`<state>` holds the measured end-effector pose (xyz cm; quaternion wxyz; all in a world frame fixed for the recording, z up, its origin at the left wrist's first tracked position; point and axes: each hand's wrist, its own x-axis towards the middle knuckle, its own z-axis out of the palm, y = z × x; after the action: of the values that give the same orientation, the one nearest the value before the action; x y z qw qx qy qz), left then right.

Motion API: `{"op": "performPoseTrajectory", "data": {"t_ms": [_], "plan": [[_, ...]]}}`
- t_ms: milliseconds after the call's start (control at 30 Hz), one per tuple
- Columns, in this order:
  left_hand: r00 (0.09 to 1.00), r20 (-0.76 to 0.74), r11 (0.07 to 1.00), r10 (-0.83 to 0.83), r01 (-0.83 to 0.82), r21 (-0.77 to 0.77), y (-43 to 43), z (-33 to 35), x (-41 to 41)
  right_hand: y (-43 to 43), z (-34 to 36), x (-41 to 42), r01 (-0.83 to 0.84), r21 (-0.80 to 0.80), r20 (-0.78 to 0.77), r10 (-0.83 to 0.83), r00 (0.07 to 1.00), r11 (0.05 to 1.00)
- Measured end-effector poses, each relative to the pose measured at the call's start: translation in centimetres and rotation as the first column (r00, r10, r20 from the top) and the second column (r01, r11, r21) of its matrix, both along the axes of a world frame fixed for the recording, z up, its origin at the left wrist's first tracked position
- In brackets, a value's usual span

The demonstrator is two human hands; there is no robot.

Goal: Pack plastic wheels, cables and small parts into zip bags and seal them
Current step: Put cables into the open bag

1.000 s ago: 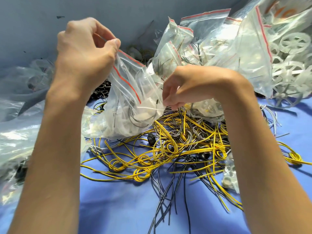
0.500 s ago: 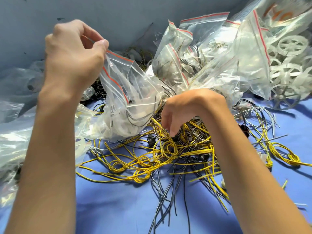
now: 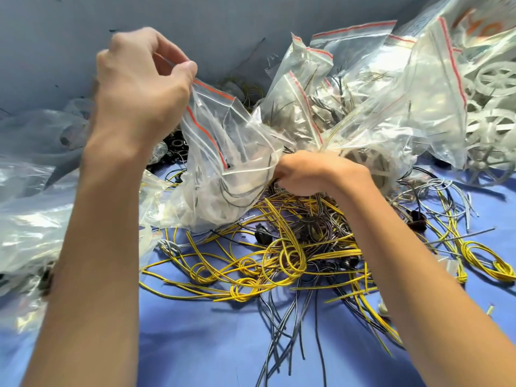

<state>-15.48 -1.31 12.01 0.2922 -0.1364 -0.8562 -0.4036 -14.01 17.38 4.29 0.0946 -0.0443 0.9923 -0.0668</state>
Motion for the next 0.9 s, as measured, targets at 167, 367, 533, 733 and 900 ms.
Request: {"op": "performPoseTrajectory", "data": {"t_ms": [167,367,533,733,900], "plan": [[1.000,0.014,1.000,-0.016,0.016,-0.011,0.2,0.1,0.2,-0.2,-1.9,-0.5,0.077,0.038,-0.035,-0.076,0.997,0.996],[1.000,0.006,1.000,-0.027,0.027,-0.014,0.4,0.1,0.6,-0.6,-3.5,-0.6,0.090,0.106,-0.059,-0.084,0.995,0.990],[1.000,0.014,1.000,-0.026,0.026,-0.011,0.4,0.2,0.8,-0.2,-3.5,0.0,0.112,0.002,-0.154,-0.110,0.982,0.994],[1.000,0.019,1.000,-0.024,0.024,-0.001,0.3,0.2,0.4,1.2,-0.8,0.5,0.080,-0.188,-0.264,-0.129,0.956,0.979],[1.000,0.009,1.000,-0.021,0.021,0.007,0.2,0.0,0.2,2.6,1.1,1.2,0.011,-0.377,-0.247,-0.112,0.962,0.926]]}}
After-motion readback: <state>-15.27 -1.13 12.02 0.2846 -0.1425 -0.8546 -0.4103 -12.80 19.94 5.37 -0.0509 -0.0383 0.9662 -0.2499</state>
